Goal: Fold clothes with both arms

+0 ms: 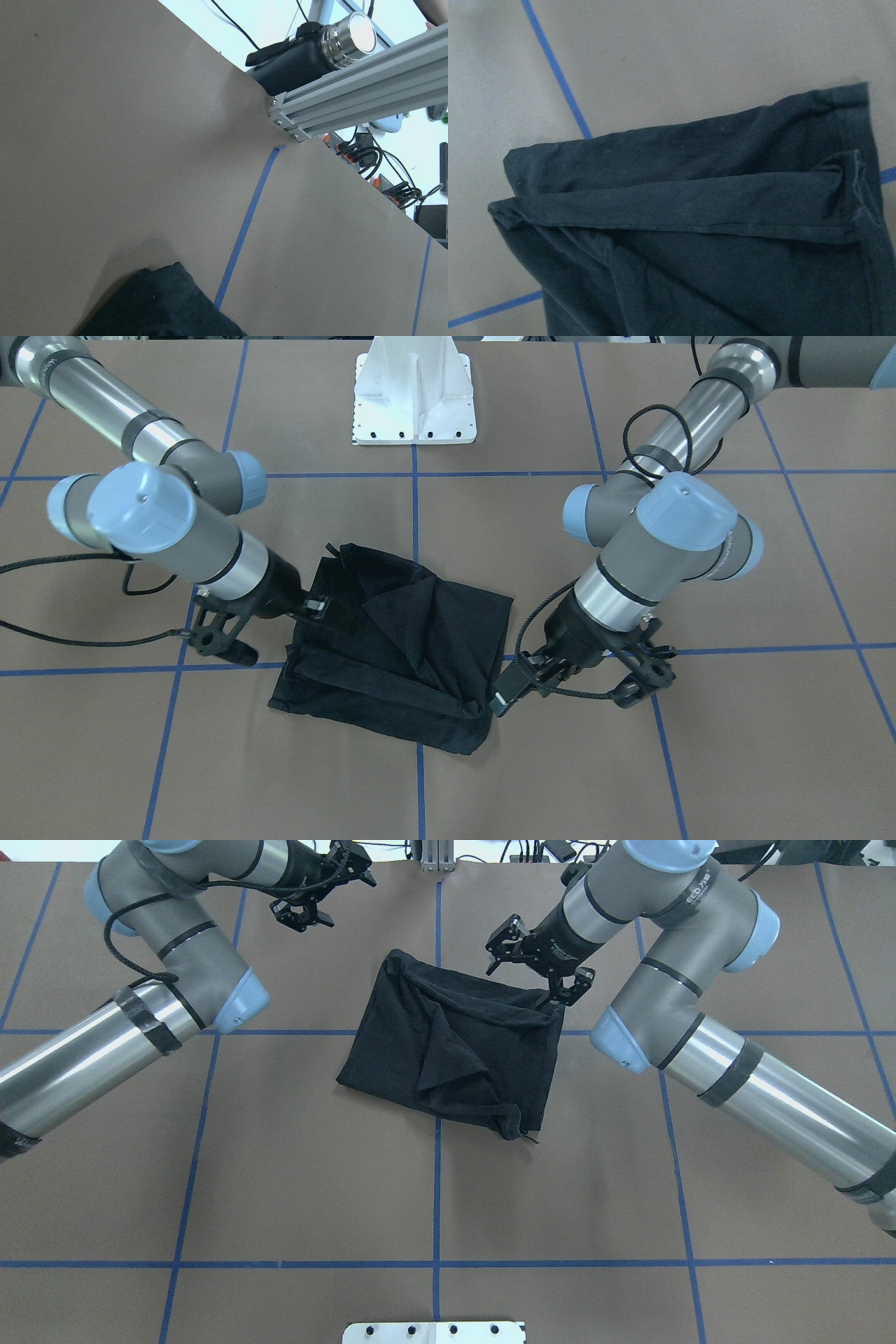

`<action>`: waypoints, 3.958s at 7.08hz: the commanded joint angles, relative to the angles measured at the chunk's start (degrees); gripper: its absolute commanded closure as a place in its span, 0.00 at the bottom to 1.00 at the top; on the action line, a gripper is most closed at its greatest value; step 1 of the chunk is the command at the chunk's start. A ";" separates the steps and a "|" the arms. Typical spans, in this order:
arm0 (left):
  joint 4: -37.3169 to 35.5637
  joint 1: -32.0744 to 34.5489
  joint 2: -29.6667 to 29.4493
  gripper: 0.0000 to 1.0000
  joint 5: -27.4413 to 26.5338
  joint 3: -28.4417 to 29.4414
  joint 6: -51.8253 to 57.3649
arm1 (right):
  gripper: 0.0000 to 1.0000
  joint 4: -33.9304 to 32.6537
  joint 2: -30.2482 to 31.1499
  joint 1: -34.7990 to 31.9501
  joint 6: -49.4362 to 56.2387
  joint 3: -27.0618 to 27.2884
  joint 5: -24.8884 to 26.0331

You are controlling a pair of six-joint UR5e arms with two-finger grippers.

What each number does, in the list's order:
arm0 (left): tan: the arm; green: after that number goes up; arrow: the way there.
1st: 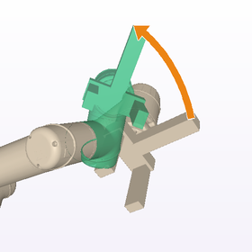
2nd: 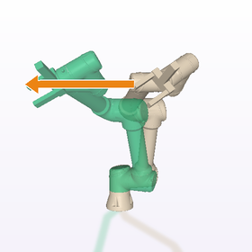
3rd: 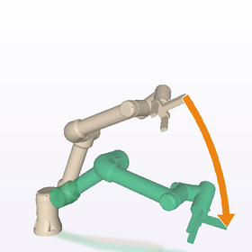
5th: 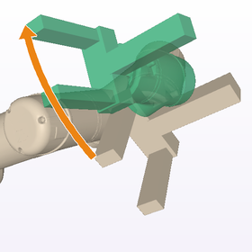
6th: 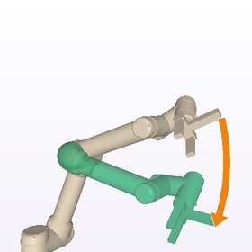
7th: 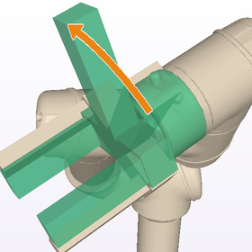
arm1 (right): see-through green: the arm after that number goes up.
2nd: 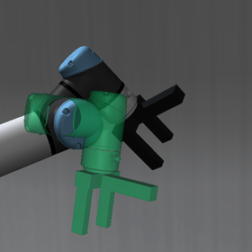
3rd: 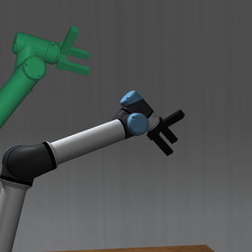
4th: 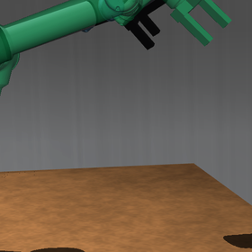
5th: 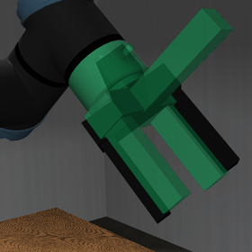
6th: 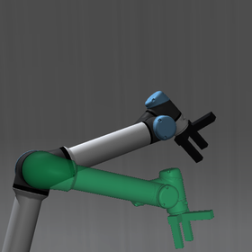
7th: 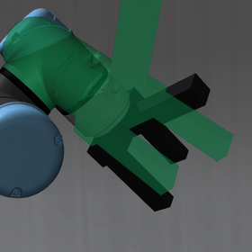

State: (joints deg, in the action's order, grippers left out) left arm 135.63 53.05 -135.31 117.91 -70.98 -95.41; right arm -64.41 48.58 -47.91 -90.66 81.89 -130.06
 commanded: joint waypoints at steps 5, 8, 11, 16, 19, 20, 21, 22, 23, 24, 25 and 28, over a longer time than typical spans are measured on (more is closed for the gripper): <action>-13.20 3.99 19.29 0.00 2.15 -23.33 15.95 | 0.04 -31.91 -12.02 26.33 24.96 5.05 42.10; -12.94 3.90 21.05 0.00 2.15 -23.33 16.22 | 0.16 -35.17 -11.93 26.91 33.69 4.69 45.32; -12.58 3.81 22.45 0.00 2.23 -23.24 16.30 | 0.23 -34.73 -12.90 27.08 38.62 0.12 49.64; -12.58 3.81 22.72 0.00 2.23 -22.97 16.30 | 0.34 -34.38 -14.92 27.61 40.21 -3.57 49.82; -12.67 3.72 22.72 0.00 2.23 -22.97 16.30 | 0.43 -34.38 -15.01 28.22 40.03 -5.24 50.61; -12.67 3.72 22.72 0.00 2.23 -22.97 16.30 | 0.52 -34.38 -15.18 28.22 40.12 -5.24 50.61; -12.58 3.72 22.72 0.00 2.23 -22.97 16.30 | 0.73 -34.38 -15.71 28.22 40.29 -5.16 50.52; -12.67 3.64 22.72 0.00 2.32 -22.97 16.30 | 0.97 -34.38 -15.97 28.22 40.30 -5.07 50.52; -12.67 3.64 22.64 0.00 2.32 -22.97 16.22 | 1.00 -34.38 -15.98 28.14 40.38 -4.90 50.52; -12.67 3.55 22.72 0.00 2.32 -22.97 16.22 | 1.00 -34.38 -15.89 28.05 40.38 -4.72 50.44; -12.67 3.55 22.64 0.00 2.23 -23.06 16.13 | 1.00 -34.38 -15.89 27.96 40.38 -4.63 50.44; -12.67 3.46 22.20 0.00 2.23 -23.24 15.60 | 1.00 -34.91 -15.89 23.42 42.39 -1.40 45.03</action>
State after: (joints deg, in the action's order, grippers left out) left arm 122.96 56.53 -112.89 120.15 -94.13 -79.67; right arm -98.95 32.66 -21.75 -49.71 78.54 -81.49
